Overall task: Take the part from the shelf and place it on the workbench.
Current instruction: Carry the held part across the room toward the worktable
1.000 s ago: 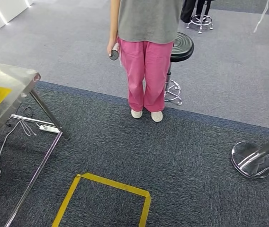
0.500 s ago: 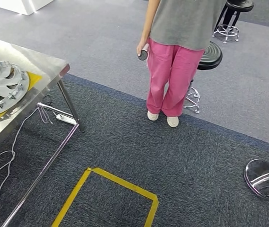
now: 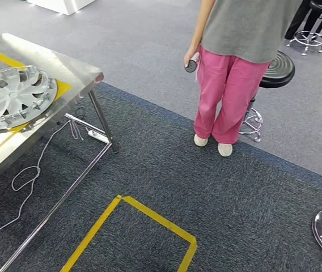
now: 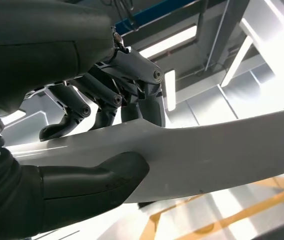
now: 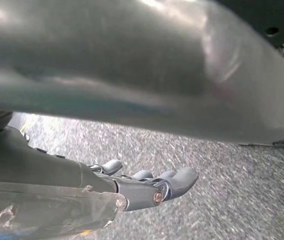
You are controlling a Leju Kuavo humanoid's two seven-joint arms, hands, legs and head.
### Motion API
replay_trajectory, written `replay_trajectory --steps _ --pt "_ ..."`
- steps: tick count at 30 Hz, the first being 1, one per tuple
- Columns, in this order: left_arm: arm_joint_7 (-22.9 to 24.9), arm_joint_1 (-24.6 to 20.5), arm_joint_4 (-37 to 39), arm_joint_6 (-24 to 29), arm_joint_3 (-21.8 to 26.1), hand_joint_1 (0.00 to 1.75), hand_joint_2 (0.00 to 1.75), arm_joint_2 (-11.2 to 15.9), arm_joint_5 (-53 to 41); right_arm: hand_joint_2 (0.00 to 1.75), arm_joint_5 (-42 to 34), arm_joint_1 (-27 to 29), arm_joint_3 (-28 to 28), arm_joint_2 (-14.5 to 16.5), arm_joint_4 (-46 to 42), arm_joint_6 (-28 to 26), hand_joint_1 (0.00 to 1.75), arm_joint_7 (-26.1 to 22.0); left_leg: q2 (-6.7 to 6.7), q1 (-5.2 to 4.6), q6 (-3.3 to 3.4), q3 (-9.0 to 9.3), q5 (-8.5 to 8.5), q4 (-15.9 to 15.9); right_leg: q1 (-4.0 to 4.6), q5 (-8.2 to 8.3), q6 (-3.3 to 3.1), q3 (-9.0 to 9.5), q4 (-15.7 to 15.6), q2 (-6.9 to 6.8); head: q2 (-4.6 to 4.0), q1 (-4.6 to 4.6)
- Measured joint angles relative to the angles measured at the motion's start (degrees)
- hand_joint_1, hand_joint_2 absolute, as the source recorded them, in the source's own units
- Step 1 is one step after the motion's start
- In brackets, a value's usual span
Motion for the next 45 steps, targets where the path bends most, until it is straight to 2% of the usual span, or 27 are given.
replay_trajectory --steps 1,4,6,8,10,11,13,14,15,16,17,19,21,23,24,26,28,29,30,31,33,35,37,39,41,43,45 --pt "0.3 0.2 0.1 0.1 -0.3 1.75 1.75 0.1 0.0 0.00 0.0 0.0 0.0 0.0 0.0 0.0 0.00 0.0 0.14 0.02 -0.04 0.57 1.19 -1.1 0.00 -0.03 0.01 0.02 0.0 -0.54 0.00 0.00" --pt "1.2 0.4 0.3 0.3 -1.2 1.75 1.75 0.7 0.1 0.00 0.1 -0.1 0.0 -0.1 0.0 0.0 0.00 0.0 2.53 -0.06 0.10 6.10 6.08 -11.5 0.22 -0.35 0.46 0.25 0.2 -1.97 0.00 -0.05" --pt "1.5 0.5 0.4 0.5 -1.8 1.75 1.75 0.9 0.1 0.00 0.1 -0.1 0.0 -0.3 0.0 0.0 0.00 0.0 3.65 -0.22 0.67 7.93 6.75 -15.3 0.63 -0.71 1.03 0.17 0.4 -2.85 0.00 0.03" --pt "1.7 1.0 0.5 0.6 -2.2 1.75 1.75 1.0 0.1 0.00 0.1 -0.2 0.1 -0.3 0.0 0.1 0.00 0.0 2.77 -0.26 1.42 7.83 6.63 -15.6 0.71 -1.00 1.50 0.19 0.3 -3.65 0.00 0.16" --pt "1.9 1.2 0.6 0.6 -2.3 1.75 1.75 1.1 0.2 0.00 0.1 -0.3 0.1 -0.4 0.0 0.1 0.00 0.0 1.93 -0.11 2.11 7.79 6.82 -15.7 0.49 -2.35 2.10 -0.14 1.8 -2.26 0.00 0.30" --pt "2.0 1.2 0.6 0.6 -2.4 1.75 1.75 1.1 0.2 0.00 0.1 -0.3 0.2 -0.4 0.0 0.1 0.00 0.0 1.53 -0.01 2.43 7.77 6.94 -15.8 0.39 -3.97 2.40 -1.14 4.3 -1.01 0.00 0.35" --pt "2.1 1.2 0.6 0.6 -2.7 1.75 1.75 1.2 0.2 0.00 0.1 -0.2 0.4 -0.4 0.0 0.0 0.00 0.0 0.61 -0.03 2.79 7.60 7.06 -15.7 0.32 -8.07 2.65 -4.73 12.1 0.91 0.00 0.45" --pt "2.1 1.2 0.6 0.6 -2.8 1.75 1.75 1.2 0.2 0.00 0.1 -0.1 0.4 -0.4 0.0 0.0 0.00 0.0 0.10 -0.07 2.85 7.54 7.09 -15.7 0.32 -9.40 2.66 -6.45 15.6 1.16 0.00 0.45" --pt "2.1 1.2 0.7 0.6 -2.9 1.75 1.75 1.2 0.2 0.00 0.1 -0.1 0.5 -0.4 0.0 0.0 0.00 0.0 -0.43 -0.11 2.88 7.51 7.11 -15.7 0.32 -9.59 2.59 -7.38 17.3 1.26 0.00 0.45" --pt "2.1 1.3 0.7 0.6 -3.0 1.75 1.75 1.2 0.2 0.00 0.1 -0.1 0.5 -0.4 0.0 0.1 0.00 0.0 -1.02 -0.13 2.89 7.55 7.12 -15.7 0.32 -8.54 2.46 -7.14 16.6 1.35 0.00 0.44" --pt "2.2 1.3 0.7 0.6 -3.1 1.75 1.75 1.2 0.2 0.00 0.1 -0.1 0.6 -0.4 0.0 0.1 0.00 0.0 -1.61 -0.12 2.87 7.62 7.13 -15.7 0.31 -6.59 2.30 -5.82 13.7 1.61 0.00 0.45" --pt "2.4 1.2 0.7 0.7 -3.2 1.75 1.75 1.3 0.2 0.00 0.2 -0.1 0.6 -0.4 0.0 0.0 0.00 0.0 -2.75 -0.19 2.64 7.67 7.12 -15.6 0.16 -2.63 2.00 -1.99 5.5 3.51 0.00 0.45" --pt "2.8 1.3 0.8 0.8 -3.5 1.75 1.75 1.5 0.3 0.00 0.2 -0.1 0.7 -0.4 0.0 0.0 0.00 0.0 -3.74 -0.28 2.10 7.44 7.23 -15.5 0.01 -1.20 1.83 0.04 1.2 4.95 0.00 0.40" --pt "3.3 1.4 0.9 0.9 -3.8 1.75 1.75 1.7 0.3 0.00 0.3 -0.1 0.8 -0.4 0.0 0.1 0.00 0.0 -4.68 -0.18 1.40 7.16 7.54 -15.6 0.05 -1.04 1.49 0.29 0.8 4.33 0.00 0.35" --pt "3.6 1.6 0.9 1.0 -3.9 1.75 1.75 1.9 0.3 0.00 0.3 -0.2 0.8 -0.4 0.0 0.1 0.00 0.0 -4.62 -0.11 1.09 7.03 7.50 -15.5 0.03 -0.89 1.19 0.38 0.7 3.82 0.00 0.37" --pt "4.0 1.7 1.0 1.1 -4.3 1.75 1.75 2.1 0.3 0.00 0.3 -0.3 0.8 -0.4 0.0 0.1 0.00 -0.1 -2.91 -0.20 0.54 5.88 5.73 -13.2 -0.14 -0.59 0.59 0.37 0.4 2.80 0.00 0.16" --pt "4.4 1.6 1.2 1.2 -4.8 1.75 1.75 2.4 0.4 0.00 0.3 -0.2 0.9 -0.4 0.0 0.1 0.00 -0.1 -0.73 -0.29 0.20 2.82 2.01 -6.6 -0.11 -0.54 0.28 0.31 0.3 1.69 0.00 -0.02" --pt "4.6 1.6 1.3 1.2 -5.1 1.75 1.75 2.4 0.4 0.00 0.3 -0.1 0.9 -0.4 0.0 0.1 0.00 0.0 -0.32 -0.26 0.13 1.12 0.50 -2.9 -0.07 -0.57 0.18 0.27 0.3 1.08 0.00 -0.03" --pt "4.7 1.7 1.4 1.3 -5.4 1.75 1.75 2.4 0.5 0.00 0.3 -0.1 0.9 -0.4 0.0 0.1 0.00 0.0 -0.09 -0.25 0.12 0.01 -0.12 -0.5 -0.04 -0.61 0.13 0.26 0.3 0.47 0.00 -0.02" --pt "4.8 1.8 1.5 1.3 -5.6 1.75 1.75 2.4 0.5 0.00 0.4 -0.1 0.9 -0.4 0.0 0.1 0.00 0.0 0.05 -0.25 0.14 -0.20 0.33 0.0 -0.02 -0.65 0.10 0.28 0.3 -0.10 0.00 -0.02" --pt "5.0 1.9 1.6 1.3 -5.9 1.75 1.75 2.6 0.5 0.00 0.4 -0.2 0.9 -0.4 0.0 0.1 0.00 0.0 0.77 -0.26 0.27 2.44 3.69 -4.9 -0.01 -0.79 0.20 0.48 0.3 -1.16 0.00 -0.02" --pt "5.1 1.8 1.6 1.4 -6.1 1.75 1.75 2.9 0.5 0.00 0.4 -0.2 0.9 -0.4 0.0 0.1 0.00 0.0 2.69 -0.40 0.53 6.11 6.37 -12.0 0.32 -1.11 0.65 0.55 0.5 -2.08 0.00 -0.07" --pt "5.2 1.9 1.7 1.4 -6.3 1.75 1.75 3.1 0.6 0.00 0.4 -0.3 0.9 -0.5 0.0 0.0 0.00 0.0 3.51 -0.57 1.10 7.49 6.74 -15.1 0.72 -1.41 1.17 0.54 0.6 -2.97 0.00 0.03" --pt "5.3 2.3 1.8 1.5 -6.4 1.75 1.75 3.2 0.6 0.00 0.4 -0.4 0.9 -0.5 0.0 0.0 0.00 0.0 2.59 -0.51 1.80 7.44 6.73 -15.4 0.72 -1.70 1.62 0.78 0.6 -3.56 0.00 0.15" --pt "5.3 2.4 1.8 1.5 -6.5 1.75 1.75 3.3 0.6 0.00 0.4 -0.4 0.9 -0.5 0.0 0.0 0.00 -0.1 1.75 -0.30 2.44 7.42 6.93 -15.5 0.54 -3.44 2.23 -0.01 2.9 -1.92 0.00 0.40" --pt "5.3 2.3 1.8 1.5 -6.5 1.75 1.75 3.3 0.6 0.00 0.4 -0.4 0.9 -0.6 0.0 0.0 0.00 -0.1 0.88 -0.19 2.86 7.31 7.09 -15.5 0.42 -7.11 2.70 -3.28 9.9 0.47 0.00 0.77" --pt "5.3 2.3 1.9 1.5 -6.6 1.75 1.75 3.3 0.6 0.00 0.4 -0.3 0.9 -0.6 0.0 0.0 0.00 0.0 -0.12 -0.24 3.00 7.19 7.17 -15.5 0.41 -9.49 2.73 -6.83 16.8 1.19 0.00 0.89"
